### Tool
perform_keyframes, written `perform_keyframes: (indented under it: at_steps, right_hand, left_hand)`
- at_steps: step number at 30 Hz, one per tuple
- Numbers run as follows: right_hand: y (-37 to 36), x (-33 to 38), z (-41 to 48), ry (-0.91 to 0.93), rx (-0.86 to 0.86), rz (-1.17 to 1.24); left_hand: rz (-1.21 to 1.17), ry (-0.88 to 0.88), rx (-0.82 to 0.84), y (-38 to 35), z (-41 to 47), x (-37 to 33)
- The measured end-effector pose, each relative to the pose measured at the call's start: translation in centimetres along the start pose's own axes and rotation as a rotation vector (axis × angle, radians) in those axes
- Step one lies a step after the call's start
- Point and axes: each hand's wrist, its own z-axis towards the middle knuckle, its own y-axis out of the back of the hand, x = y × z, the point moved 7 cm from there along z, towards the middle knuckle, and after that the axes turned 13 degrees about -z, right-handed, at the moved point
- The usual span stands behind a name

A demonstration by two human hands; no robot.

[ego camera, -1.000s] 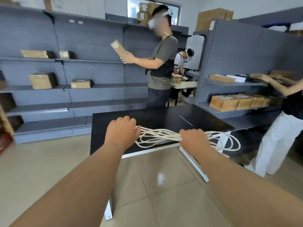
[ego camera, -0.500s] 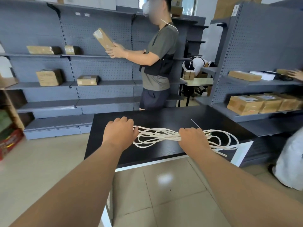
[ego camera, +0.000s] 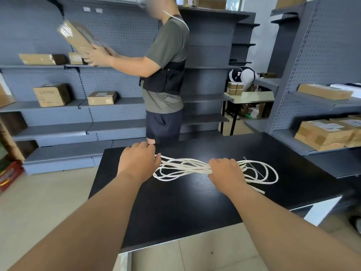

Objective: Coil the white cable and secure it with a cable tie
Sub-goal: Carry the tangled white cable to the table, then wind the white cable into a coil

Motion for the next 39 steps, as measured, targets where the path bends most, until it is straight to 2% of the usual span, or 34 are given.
perform_keyframes:
  at_steps: [6,13,19,30,39]
  right_hand:
    - [-3.9,2.9,4.4,0.117,0.040,0.080]
    - [-6.6,6.2,9.4,0.278,0.080,0.143]
    - [-12.0,6.2,11.0,0.428,0.387,0.139]
    - [-12.9,-2.1,14.3,0.278,0.316,0.207]
    - [-14.5,-4.9,13.0,0.197,0.277,0.224]
  left_hand:
    - [0.031,0.058,0.064,-4.4,3.2,1.0]
    - [0.043,0.204,0.122,-8.0,4.7,2.4]
    - [0.065,0.283,0.138,-9.6,5.4,2.5]
    - [0.057,0.274,0.098,-10.7,8.1,-0.8]
    - [0.041,0.233,0.157,-14.0,7.6,-4.0]
